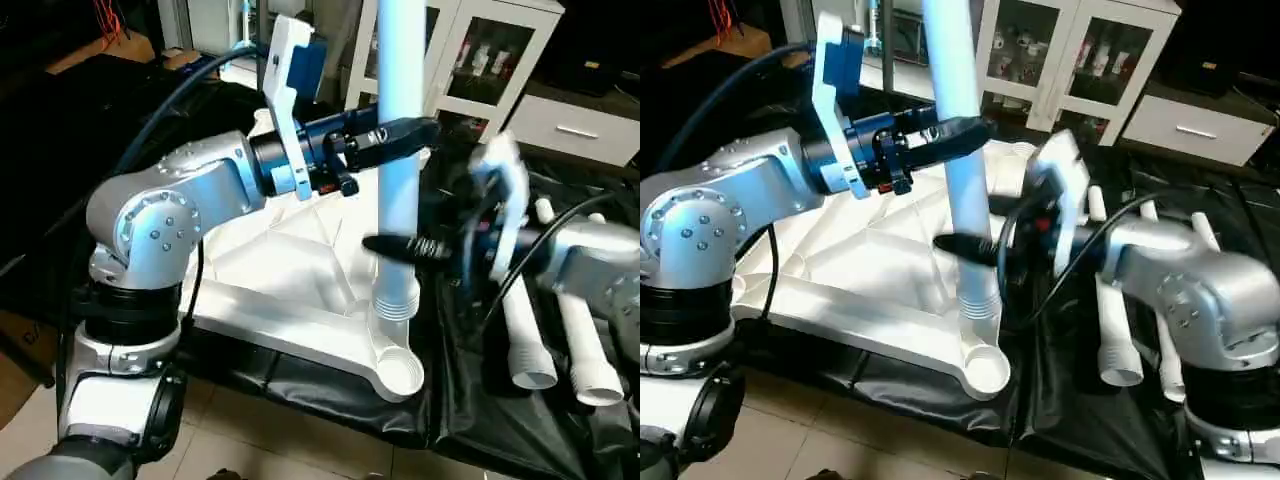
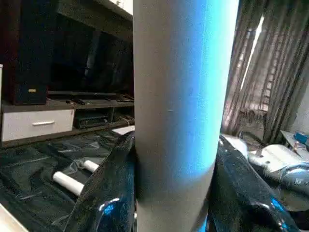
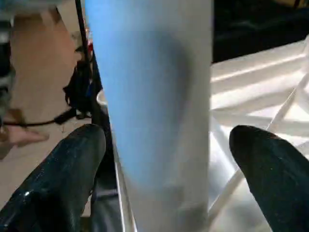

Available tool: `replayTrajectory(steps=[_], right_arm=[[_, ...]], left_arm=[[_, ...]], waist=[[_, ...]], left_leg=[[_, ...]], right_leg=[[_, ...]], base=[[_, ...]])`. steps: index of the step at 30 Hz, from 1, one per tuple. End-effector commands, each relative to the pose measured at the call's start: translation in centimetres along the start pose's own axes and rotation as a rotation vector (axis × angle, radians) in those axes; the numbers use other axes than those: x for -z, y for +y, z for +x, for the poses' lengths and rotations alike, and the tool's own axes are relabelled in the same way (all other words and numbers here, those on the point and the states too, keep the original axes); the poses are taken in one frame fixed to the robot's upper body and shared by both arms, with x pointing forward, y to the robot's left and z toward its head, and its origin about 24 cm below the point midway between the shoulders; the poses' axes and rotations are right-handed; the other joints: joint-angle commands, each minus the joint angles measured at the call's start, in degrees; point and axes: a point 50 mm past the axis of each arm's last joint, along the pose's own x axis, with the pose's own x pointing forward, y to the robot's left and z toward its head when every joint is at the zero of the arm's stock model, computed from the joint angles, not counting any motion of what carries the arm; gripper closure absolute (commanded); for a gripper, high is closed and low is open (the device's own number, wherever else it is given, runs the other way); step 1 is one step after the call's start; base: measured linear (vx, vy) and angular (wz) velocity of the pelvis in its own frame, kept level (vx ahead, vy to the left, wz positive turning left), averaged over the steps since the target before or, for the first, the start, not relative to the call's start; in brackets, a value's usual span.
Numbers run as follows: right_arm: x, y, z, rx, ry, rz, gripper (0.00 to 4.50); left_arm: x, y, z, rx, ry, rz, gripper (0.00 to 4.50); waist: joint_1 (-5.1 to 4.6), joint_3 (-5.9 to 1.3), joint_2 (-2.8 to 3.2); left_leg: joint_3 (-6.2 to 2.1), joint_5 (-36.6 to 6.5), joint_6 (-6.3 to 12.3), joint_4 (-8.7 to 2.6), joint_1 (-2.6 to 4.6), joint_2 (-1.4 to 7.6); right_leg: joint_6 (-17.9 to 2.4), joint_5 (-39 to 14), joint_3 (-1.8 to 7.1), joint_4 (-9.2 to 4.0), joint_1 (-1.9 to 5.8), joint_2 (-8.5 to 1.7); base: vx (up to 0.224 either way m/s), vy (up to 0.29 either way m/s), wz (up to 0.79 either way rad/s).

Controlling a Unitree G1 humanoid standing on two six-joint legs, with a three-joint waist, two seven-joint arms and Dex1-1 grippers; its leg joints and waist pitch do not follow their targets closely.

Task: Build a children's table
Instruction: Pick table leg

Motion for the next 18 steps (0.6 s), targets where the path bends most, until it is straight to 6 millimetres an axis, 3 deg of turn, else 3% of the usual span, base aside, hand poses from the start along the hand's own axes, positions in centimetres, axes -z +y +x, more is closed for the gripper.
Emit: replayTrajectory(steps=[1,6,18], right_arm=[[0.18,-0.04,-0.19,0.021,0.033,-0.019,0.0],[0.53,0.08,-0.2,0.016,0.051,-0.021,0.0],[0.73,0.29,-0.24,-0.003,0.047,-0.012,1.05]], left_arm=[[-0.94,-0.97,0.61,0.071,-0.002,0.041,2.77],[-1.08,-1.22,0.53,0.103,0.009,0.048,2.77],[-0.72,-1.57,0.5,0.147,0.036,0.05,2.77]], waist=[[0.18,-3.81,-0.31],[0.25,-3.81,0.01],[0.27,-3.82,-0.03]], left_leg=[[-1.13,-2.73,-1.17,-4.77,0.47,3.56],[-1.12,-2.4,-1.07,-4.75,0.45,3.56],[-1.16,-3.15,-1.33,-4.79,0.53,3.67]], right_leg=[[-10.1,-13.38,2.65,-4.12,3.14,-3.84],[-10.79,-11.82,2.69,-3.91,3.2,-3.87],[-11.09,-11.95,2.66,-3.9,3.24,-3.86]], base=[[0.0,0.0,0.0],[0.0,0.0,0.0],[0.0,0.0,0.0]])
